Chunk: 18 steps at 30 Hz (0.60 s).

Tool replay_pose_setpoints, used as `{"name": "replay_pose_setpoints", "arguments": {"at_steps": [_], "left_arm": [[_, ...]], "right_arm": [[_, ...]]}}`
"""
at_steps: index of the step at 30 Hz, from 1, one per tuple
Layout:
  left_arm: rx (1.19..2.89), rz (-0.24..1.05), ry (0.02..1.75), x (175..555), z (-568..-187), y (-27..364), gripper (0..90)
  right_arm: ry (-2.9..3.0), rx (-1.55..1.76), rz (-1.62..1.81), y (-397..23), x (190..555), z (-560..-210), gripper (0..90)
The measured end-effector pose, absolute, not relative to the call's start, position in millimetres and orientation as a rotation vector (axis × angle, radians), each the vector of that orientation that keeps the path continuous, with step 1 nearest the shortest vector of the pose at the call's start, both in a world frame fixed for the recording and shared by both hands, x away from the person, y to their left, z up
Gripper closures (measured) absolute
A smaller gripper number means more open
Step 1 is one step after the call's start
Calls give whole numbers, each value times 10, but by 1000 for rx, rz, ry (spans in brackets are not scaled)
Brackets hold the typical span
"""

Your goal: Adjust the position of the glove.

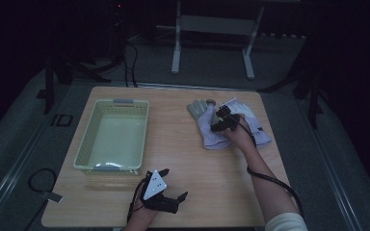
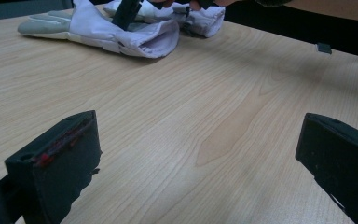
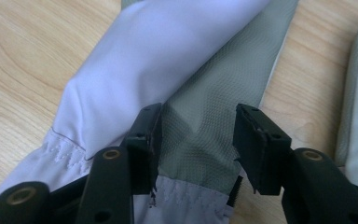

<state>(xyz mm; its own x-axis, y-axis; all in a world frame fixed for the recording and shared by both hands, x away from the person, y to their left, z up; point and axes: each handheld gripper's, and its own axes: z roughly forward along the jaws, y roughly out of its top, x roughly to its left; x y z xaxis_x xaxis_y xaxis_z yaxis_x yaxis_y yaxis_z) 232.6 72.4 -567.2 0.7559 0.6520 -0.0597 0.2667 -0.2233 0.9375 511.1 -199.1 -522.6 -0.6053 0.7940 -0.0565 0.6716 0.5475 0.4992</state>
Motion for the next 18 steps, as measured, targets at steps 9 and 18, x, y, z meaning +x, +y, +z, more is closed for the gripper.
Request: {"name": "replay_pose_setpoints", "arguments": {"at_steps": [9, 18], "left_arm": [[1806, 421, 720, 2325, -5672, 722, 0], [1807, 423, 722, 2325, -5671, 720, 0]], "right_arm": [[2527, 1228, 641, -1985, 5111, -5272, 611], [2493, 1247, 575, -1878, 5078, -5248, 832]]}}
